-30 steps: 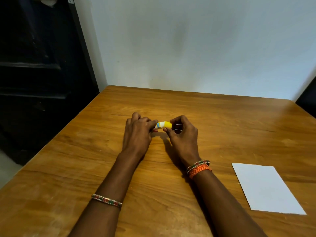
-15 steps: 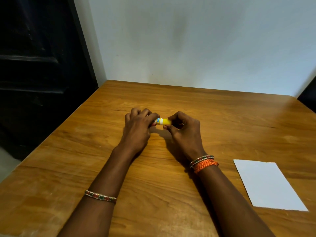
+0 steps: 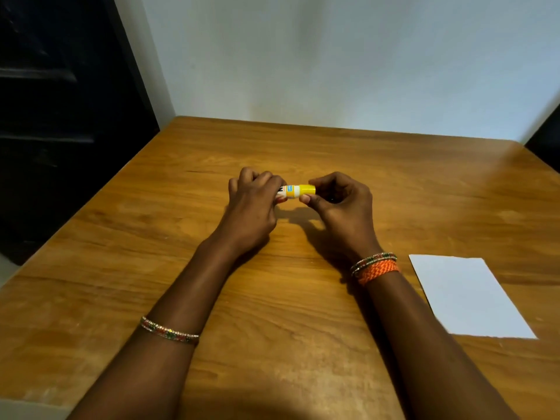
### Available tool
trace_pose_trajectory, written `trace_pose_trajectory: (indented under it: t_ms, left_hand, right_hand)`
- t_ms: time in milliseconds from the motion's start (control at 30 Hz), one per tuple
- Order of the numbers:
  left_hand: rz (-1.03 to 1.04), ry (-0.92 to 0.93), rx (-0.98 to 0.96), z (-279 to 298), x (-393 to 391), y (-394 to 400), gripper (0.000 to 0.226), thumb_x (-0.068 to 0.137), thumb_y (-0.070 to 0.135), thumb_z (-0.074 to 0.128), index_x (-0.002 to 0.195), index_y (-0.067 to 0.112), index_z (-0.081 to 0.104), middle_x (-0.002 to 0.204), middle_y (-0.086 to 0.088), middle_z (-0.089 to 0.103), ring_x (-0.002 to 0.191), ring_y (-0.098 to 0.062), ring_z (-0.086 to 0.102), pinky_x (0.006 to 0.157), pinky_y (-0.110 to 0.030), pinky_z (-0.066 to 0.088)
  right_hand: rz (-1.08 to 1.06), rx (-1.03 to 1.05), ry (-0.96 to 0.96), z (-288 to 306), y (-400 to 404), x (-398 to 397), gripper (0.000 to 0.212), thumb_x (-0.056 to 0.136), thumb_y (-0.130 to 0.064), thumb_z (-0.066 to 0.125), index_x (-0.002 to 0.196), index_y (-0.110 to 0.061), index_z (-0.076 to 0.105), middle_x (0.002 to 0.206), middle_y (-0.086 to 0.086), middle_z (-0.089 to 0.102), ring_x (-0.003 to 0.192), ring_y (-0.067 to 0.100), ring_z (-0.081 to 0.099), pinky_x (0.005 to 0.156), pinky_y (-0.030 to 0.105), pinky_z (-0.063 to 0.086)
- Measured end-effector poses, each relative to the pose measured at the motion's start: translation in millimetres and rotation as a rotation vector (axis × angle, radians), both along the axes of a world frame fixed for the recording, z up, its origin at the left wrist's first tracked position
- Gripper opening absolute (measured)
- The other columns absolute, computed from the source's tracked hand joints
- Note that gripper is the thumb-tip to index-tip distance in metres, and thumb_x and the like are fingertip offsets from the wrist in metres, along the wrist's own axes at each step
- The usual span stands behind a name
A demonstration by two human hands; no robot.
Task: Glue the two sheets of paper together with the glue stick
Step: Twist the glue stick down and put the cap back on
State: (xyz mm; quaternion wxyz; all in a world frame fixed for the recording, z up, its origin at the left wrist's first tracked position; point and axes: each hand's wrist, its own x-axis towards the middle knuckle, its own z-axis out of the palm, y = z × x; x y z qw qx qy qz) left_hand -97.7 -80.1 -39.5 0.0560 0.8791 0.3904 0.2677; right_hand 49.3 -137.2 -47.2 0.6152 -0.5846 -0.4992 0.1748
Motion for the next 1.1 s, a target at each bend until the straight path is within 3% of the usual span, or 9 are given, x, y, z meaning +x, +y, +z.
trace_pose_trajectory:
  t_ms: [167, 467, 633, 767, 1000, 1033, 1100]
  left_hand:
    - [0.005, 0.019, 0.053, 2, 6, -8, 0.021, 0.088, 0.01, 0.044, 0.106, 0.019, 0.052, 0.104, 0.0, 0.055, 0.099, -0.016, 0.033, 0.078, -0.03, 0.018]
    - [0.042, 0.156, 0.144, 3, 12, -14, 0.025, 0.081, 0.011, 0.051, 0.105, 0.014, 0.05, 0.107, -0.005, 0.06, 0.104, -0.023, 0.04, 0.081, -0.036, 0.02]
    - [0.056, 0.163, 0.198, 1, 17, -15, 0.027, 0.077, 0.01, 0.053, 0.104, 0.013, 0.051, 0.104, -0.005, 0.061, 0.103, -0.024, 0.041, 0.078, -0.035, 0.017]
    - [0.039, 0.165, 0.211, 3, 17, -14, 0.028, 0.077, 0.009, 0.055, 0.105, 0.013, 0.051, 0.105, -0.005, 0.06, 0.104, -0.025, 0.041, 0.08, -0.036, 0.019]
    - [0.09, -0.051, -0.034, 1, 31, -39, 0.022, 0.09, 0.011, 0.042, 0.11, 0.017, 0.049, 0.108, -0.004, 0.061, 0.104, -0.024, 0.044, 0.08, -0.036, 0.022]
    - [0.088, -0.084, -0.112, -2, 34, -44, 0.02, 0.091, 0.013, 0.042, 0.109, 0.018, 0.05, 0.106, -0.004, 0.061, 0.104, -0.025, 0.046, 0.081, -0.037, 0.024]
    - [0.038, -0.254, -0.35, -8, 37, -56, 0.013, 0.089, 0.022, 0.048, 0.099, 0.021, 0.055, 0.099, -0.003, 0.065, 0.101, -0.027, 0.053, 0.083, -0.04, 0.035]
  right_hand:
    - [-0.029, 0.013, 0.084, 0, -7, 1, 0.027, 0.069, -0.004, 0.079, 0.094, -0.008, 0.071, 0.084, -0.003, 0.07, 0.079, 0.007, 0.067, 0.075, 0.024, 0.056]
    - [-0.063, -0.017, 0.073, -2, -7, 0, 0.03, 0.068, -0.002, 0.079, 0.097, -0.005, 0.071, 0.085, -0.003, 0.069, 0.074, -0.005, 0.064, 0.075, 0.016, 0.053]
    - [-0.056, -0.041, 0.089, 1, -9, 1, 0.028, 0.069, 0.0, 0.078, 0.096, -0.003, 0.07, 0.086, 0.003, 0.069, 0.08, 0.012, 0.067, 0.076, 0.028, 0.057]
    - [-0.058, -0.061, 0.073, 1, -9, 0, 0.027, 0.069, -0.001, 0.078, 0.095, -0.005, 0.07, 0.085, 0.003, 0.069, 0.08, 0.014, 0.067, 0.075, 0.028, 0.057]
    - [-0.075, -0.016, 0.161, 11, -17, 3, 0.03, 0.075, 0.0, 0.072, 0.104, -0.007, 0.07, 0.094, 0.01, 0.072, 0.083, 0.017, 0.068, 0.083, 0.036, 0.057]
    - [-0.086, -0.033, 0.14, 12, -22, 3, 0.031, 0.075, -0.002, 0.072, 0.105, -0.008, 0.07, 0.094, 0.009, 0.072, 0.083, 0.014, 0.067, 0.084, 0.033, 0.056]
    - [-0.113, -0.11, 0.005, 14, -41, 8, 0.035, 0.078, -0.009, 0.072, 0.112, -0.012, 0.066, 0.094, 0.003, 0.069, 0.082, 0.005, 0.064, 0.077, 0.013, 0.052]
